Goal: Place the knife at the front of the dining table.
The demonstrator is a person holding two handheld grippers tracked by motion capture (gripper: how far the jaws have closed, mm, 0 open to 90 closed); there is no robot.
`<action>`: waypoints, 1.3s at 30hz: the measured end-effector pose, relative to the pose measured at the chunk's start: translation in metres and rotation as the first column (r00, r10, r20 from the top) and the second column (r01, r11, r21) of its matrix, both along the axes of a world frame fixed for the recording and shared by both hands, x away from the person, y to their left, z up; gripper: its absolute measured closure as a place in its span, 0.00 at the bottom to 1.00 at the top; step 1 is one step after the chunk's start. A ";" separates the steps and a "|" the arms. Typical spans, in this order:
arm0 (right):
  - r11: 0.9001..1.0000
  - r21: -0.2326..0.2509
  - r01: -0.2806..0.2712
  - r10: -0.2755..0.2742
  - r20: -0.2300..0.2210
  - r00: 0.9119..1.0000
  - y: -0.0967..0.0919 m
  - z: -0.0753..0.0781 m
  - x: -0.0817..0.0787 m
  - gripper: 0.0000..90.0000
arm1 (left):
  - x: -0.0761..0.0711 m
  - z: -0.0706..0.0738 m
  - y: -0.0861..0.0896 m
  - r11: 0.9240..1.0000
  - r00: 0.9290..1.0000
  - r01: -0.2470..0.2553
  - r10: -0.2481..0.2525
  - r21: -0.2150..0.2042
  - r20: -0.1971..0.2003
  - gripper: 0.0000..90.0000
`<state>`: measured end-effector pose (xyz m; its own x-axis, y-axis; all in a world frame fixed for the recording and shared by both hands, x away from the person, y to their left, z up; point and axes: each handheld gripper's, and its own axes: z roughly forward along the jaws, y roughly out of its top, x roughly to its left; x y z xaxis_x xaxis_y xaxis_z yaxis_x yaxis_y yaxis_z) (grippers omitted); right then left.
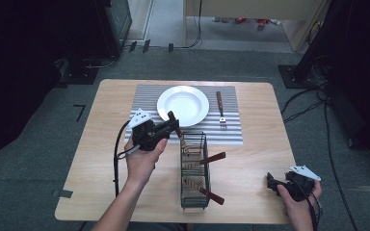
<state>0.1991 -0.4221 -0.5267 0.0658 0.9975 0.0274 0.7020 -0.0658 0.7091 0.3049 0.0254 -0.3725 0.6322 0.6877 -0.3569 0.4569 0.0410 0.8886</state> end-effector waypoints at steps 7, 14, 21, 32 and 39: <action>1.000 0.000 0.000 0.000 0.000 1.000 0.000 0.000 0.000 0.00 | -0.009 0.029 0.015 0.998 0.996 0.012 -0.006 -0.067 0.091 0.91; 1.000 0.000 0.000 0.000 0.000 1.000 0.000 0.000 0.000 0.00 | -0.021 0.064 0.038 0.993 0.982 -0.015 0.038 -0.120 0.187 0.91; 1.000 0.000 -0.001 0.001 0.002 1.000 0.000 0.000 0.000 0.00 | -0.031 0.083 0.060 0.987 0.968 -0.048 0.084 -0.154 0.235 0.91; 1.000 0.000 0.000 0.000 0.000 1.000 0.000 0.000 0.000 0.00 | -0.034 0.080 0.104 0.978 0.949 -0.176 0.198 -0.110 0.244 0.92; 1.000 0.001 0.000 0.000 0.001 1.000 0.000 0.000 0.000 0.00 | -0.026 0.056 0.116 0.966 0.945 -0.259 0.257 -0.021 0.203 0.91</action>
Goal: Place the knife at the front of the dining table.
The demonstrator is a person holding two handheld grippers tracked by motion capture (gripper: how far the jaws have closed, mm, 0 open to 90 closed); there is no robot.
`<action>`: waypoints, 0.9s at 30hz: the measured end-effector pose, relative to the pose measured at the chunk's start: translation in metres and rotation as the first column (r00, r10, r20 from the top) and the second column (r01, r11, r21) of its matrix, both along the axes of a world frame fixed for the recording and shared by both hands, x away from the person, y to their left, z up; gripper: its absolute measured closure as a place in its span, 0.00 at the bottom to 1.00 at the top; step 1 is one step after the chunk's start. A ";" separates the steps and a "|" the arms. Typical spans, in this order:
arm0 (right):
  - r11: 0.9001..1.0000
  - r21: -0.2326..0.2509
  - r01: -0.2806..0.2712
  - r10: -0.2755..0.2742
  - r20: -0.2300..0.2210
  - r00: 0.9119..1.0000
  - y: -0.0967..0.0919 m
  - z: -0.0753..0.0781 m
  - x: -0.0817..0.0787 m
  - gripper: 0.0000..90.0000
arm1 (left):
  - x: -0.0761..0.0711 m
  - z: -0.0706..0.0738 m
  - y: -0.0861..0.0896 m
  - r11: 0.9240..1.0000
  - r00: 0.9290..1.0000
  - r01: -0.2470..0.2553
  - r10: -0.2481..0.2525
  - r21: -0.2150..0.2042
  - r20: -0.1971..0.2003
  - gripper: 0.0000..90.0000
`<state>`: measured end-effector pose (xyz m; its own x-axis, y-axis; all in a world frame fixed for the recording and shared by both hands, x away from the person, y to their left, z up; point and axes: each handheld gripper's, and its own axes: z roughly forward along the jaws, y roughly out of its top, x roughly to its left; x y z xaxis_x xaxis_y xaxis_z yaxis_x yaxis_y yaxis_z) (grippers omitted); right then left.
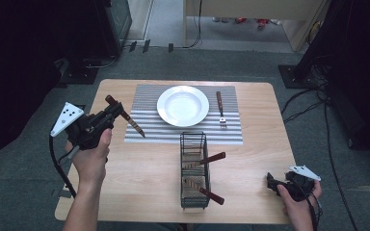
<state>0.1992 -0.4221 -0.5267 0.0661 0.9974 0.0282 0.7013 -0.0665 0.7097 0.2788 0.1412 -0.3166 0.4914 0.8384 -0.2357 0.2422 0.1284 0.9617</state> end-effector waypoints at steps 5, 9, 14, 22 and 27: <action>1.000 -0.001 0.000 0.000 -0.001 1.000 0.000 0.000 0.000 0.00 | 0.008 -0.014 0.005 0.999 0.998 -0.031 0.032 0.028 -0.046 0.91; 1.000 0.000 0.000 0.000 0.000 1.000 0.000 0.000 0.000 0.00 | 0.018 -0.023 0.006 0.997 0.996 -0.048 0.052 0.055 -0.073 0.91; 1.000 -0.001 -0.001 0.001 0.000 1.000 0.000 0.000 0.000 0.00 | 0.028 -0.031 0.003 0.994 0.993 -0.060 0.068 0.086 -0.097 0.92; 1.000 -0.001 0.000 0.000 -0.001 1.000 0.000 0.000 0.000 0.00 | 0.046 -0.048 -0.002 0.987 0.985 -0.062 0.084 0.145 -0.150 0.91; 1.000 -0.001 -0.001 0.001 -0.001 1.000 0.000 0.000 0.000 0.00 | 0.061 -0.060 -0.007 0.983 0.978 -0.061 0.093 0.172 -0.185 0.91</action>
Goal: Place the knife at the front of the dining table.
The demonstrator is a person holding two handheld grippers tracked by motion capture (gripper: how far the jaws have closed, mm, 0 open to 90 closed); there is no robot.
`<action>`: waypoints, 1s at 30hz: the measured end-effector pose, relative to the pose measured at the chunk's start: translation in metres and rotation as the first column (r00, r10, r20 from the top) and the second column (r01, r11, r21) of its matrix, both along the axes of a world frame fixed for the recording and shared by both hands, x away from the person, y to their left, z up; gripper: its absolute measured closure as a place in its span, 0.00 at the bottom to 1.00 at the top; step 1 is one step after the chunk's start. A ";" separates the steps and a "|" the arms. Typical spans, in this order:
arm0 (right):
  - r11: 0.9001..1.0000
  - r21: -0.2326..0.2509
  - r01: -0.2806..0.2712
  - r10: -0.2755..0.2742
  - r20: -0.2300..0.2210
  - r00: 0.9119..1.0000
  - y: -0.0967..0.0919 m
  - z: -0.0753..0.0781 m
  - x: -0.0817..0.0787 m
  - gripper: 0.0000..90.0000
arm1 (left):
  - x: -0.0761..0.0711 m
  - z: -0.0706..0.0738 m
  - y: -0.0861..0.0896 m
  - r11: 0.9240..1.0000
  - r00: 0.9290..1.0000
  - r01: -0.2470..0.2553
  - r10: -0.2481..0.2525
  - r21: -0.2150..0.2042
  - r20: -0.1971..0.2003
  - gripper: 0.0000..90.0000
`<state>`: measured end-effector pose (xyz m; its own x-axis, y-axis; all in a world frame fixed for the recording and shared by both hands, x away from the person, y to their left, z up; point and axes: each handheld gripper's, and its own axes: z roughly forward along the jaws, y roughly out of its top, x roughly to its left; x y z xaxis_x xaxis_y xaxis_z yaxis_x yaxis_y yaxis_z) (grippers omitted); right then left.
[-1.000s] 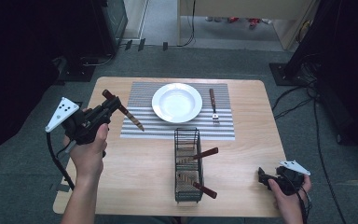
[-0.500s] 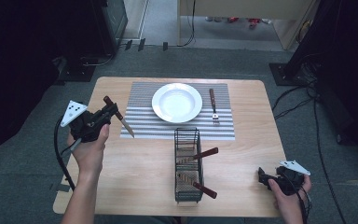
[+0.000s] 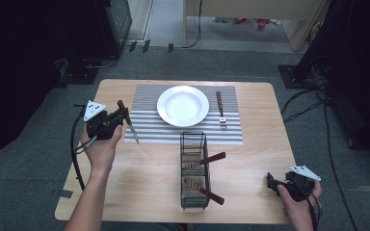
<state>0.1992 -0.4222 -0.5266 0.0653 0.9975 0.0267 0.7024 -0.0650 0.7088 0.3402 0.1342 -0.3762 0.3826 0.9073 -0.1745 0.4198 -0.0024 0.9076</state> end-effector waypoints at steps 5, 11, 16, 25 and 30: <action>1.000 0.000 0.000 0.000 0.000 1.000 0.000 0.000 0.000 0.00 | 0.014 -0.006 -0.004 1.000 1.000 -0.006 0.006 0.014 -0.024 0.91; 1.000 0.001 0.000 0.000 0.000 1.000 0.000 0.000 0.000 0.00 | 0.028 -0.012 -0.009 0.999 0.999 -0.011 0.013 0.031 -0.044 0.91; 1.000 0.001 -0.006 0.006 0.001 1.000 0.000 0.000 0.000 0.00 | 0.046 -0.016 -0.016 0.999 0.998 -0.017 0.020 0.047 -0.067 0.91; 1.000 0.001 -0.006 0.006 0.001 1.000 0.000 0.000 0.000 0.00 | 0.073 -0.021 -0.028 0.997 0.994 -0.026 0.034 0.072 -0.105 0.92; 1.000 0.001 -0.010 0.010 0.001 1.000 0.000 0.000 0.000 0.00 | 0.094 -0.027 -0.030 0.997 0.988 -0.058 0.064 0.050 -0.141 0.92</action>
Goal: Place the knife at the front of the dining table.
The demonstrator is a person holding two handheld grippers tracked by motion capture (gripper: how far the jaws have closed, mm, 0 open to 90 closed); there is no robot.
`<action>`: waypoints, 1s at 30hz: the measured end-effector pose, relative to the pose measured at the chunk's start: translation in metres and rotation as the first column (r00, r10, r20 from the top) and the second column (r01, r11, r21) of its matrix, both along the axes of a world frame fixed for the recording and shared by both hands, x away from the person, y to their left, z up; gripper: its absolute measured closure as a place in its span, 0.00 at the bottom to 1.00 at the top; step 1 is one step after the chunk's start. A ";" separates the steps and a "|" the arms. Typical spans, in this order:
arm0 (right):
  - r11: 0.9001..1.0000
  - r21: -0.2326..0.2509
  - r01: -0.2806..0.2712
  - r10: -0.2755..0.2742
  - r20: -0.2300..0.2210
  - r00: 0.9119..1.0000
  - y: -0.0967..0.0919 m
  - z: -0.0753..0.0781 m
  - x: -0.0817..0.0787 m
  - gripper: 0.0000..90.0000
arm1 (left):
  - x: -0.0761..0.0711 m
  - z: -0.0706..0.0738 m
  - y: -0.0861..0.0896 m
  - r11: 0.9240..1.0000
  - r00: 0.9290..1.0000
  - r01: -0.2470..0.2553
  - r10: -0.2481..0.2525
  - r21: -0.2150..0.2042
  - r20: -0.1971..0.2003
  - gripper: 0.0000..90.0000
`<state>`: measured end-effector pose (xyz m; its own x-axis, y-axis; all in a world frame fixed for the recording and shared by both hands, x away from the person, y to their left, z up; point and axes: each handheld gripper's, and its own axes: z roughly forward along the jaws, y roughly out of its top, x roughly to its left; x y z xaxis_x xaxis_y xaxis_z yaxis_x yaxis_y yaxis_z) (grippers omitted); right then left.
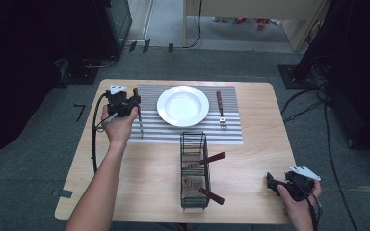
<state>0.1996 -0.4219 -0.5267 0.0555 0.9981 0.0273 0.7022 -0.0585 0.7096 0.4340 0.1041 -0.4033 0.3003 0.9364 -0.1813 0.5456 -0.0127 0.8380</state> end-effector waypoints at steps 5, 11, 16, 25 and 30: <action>1.000 0.000 -0.002 0.002 0.000 1.000 0.000 0.000 0.000 0.00 | 0.017 -0.008 -0.002 0.999 0.999 -0.030 0.030 -0.017 -0.023 0.92; 1.000 -0.001 -0.003 0.003 -0.001 1.000 0.000 0.000 0.000 0.00 | 0.043 -0.032 -0.003 0.994 0.996 -0.082 0.079 -0.066 -0.039 0.92; 1.000 -0.002 -0.004 0.004 -0.001 1.000 0.000 0.000 0.000 0.00 | 0.059 -0.046 -0.006 0.992 0.994 -0.093 0.087 -0.086 -0.069 0.92; 1.000 -0.002 -0.004 0.004 -0.002 1.000 0.000 0.000 0.000 0.00 | 0.076 -0.057 -0.013 0.993 0.991 -0.100 0.093 -0.069 -0.100 0.91; 1.000 -0.002 -0.004 0.004 -0.002 1.000 0.000 0.000 0.000 0.00 | 0.083 -0.070 -0.018 0.992 0.989 -0.110 0.102 -0.069 -0.109 0.91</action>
